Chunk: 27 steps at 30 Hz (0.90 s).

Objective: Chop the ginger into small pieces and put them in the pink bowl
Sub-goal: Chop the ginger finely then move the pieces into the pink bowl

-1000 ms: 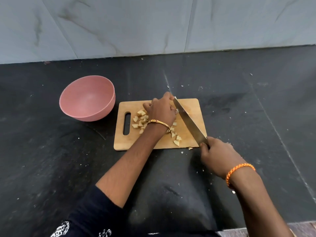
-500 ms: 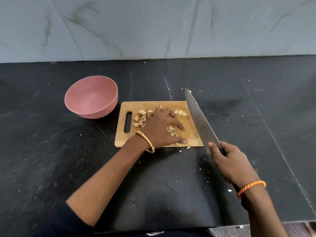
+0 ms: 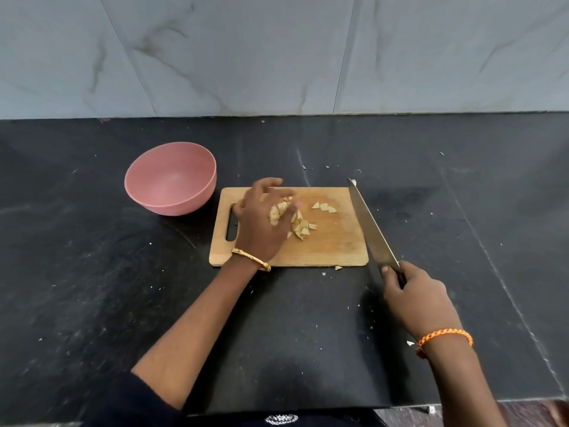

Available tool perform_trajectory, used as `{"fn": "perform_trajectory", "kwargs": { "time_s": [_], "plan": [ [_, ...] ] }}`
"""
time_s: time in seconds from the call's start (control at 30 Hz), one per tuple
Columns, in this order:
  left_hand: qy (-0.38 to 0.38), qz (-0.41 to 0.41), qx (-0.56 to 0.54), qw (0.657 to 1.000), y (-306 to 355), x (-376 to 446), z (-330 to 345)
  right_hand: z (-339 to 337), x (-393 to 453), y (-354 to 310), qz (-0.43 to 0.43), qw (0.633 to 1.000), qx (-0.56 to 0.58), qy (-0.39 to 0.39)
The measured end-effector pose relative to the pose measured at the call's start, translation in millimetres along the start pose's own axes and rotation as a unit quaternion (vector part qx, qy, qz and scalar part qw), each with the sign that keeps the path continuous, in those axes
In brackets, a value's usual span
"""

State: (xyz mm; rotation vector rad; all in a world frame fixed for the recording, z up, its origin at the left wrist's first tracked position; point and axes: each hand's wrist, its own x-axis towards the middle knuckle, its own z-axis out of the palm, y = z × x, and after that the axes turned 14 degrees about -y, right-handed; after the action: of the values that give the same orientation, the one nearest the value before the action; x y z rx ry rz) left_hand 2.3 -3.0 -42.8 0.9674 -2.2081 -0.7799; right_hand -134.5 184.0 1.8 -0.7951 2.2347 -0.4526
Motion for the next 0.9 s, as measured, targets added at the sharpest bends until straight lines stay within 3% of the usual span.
{"fn": "perform_trajectory", "kwargs": {
  "time_s": [0.1, 0.2, 0.53, 0.77, 0.9],
  "plan": [
    [0.134, -0.071, -0.123, 0.981, -11, 2, -18, -1, -3, -7, 0.000, 0.998, -0.064, 0.002],
    [0.153, -0.110, -0.157, 0.969, -21, -2, -28, 3, -8, -12, -0.017, 0.994, -0.111, -0.005],
    [0.097, -0.121, -0.079, 0.985, -25, -19, -15, 23, -30, -18, -0.118, 0.977, -0.166, -0.069],
    [-0.056, -0.136, 0.134, 0.980, -18, -3, -16, 7, -17, -21, -0.139, 0.983, -0.112, -0.044],
    [-0.122, -0.157, 0.145, 0.969, -11, 14, -13, 7, -9, -30, -0.139, 0.981, -0.113, -0.069]
  ]
}}
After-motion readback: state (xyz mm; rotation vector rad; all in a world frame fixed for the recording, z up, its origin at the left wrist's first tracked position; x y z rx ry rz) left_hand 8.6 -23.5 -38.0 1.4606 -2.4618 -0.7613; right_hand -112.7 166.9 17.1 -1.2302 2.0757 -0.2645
